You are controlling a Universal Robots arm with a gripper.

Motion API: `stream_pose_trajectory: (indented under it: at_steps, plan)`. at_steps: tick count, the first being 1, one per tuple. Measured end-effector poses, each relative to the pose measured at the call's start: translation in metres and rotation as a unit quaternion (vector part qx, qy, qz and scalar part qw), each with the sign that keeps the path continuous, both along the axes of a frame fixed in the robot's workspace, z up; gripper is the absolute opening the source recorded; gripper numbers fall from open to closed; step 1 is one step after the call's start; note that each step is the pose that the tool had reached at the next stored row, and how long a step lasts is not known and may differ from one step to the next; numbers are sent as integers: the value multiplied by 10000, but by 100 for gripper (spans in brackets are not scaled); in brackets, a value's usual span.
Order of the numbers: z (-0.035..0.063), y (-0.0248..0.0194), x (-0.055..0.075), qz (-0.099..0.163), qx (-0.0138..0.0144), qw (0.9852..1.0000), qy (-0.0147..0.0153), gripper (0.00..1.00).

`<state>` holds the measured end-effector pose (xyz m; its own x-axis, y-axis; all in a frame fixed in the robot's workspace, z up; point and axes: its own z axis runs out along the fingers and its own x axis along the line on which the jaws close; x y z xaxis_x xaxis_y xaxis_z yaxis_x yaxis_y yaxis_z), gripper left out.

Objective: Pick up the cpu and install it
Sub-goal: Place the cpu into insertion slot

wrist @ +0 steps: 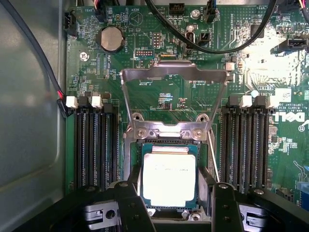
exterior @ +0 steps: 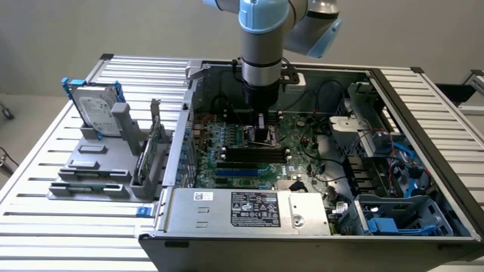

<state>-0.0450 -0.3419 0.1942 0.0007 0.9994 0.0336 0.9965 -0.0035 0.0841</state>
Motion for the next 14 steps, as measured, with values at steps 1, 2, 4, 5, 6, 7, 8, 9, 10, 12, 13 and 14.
stream_pose_trajectory:
  at_steps: [1, 2, 4, 5, 6, 7, 8, 9, 10, 12, 13, 14]
  plan:
    - [0, 0, 0, 0, 0, 10000, -1, 55]
    - [0, 1, 0, 0, 0, 10000, -1, 55]
    - [0, 2, 0, 0, 0, 10000, -2, 55]
    - [-1, 4, 1, 0, 3, 10000, -5, 56]
    - [-2, 5, 1, 0, 3, 10000, -5, 56]
    - [-1, 5, 0, 0, 1, 10000, -4, 56]
    - [0, 6, 0, 0, 0, 10000, -4, 63]
    - [0, 6, 0, 0, 0, 10000, -4, 63]
    - [0, 7, 0, 0, 0, 10000, -4, 63]
    - [1, 9, 0, 0, 0, 10000, -4, 63]
    - [3, 10, 0, 0, 0, 10000, -4, 63]
    - [7, 10, 0, 0, 0, 10000, -4, 63]
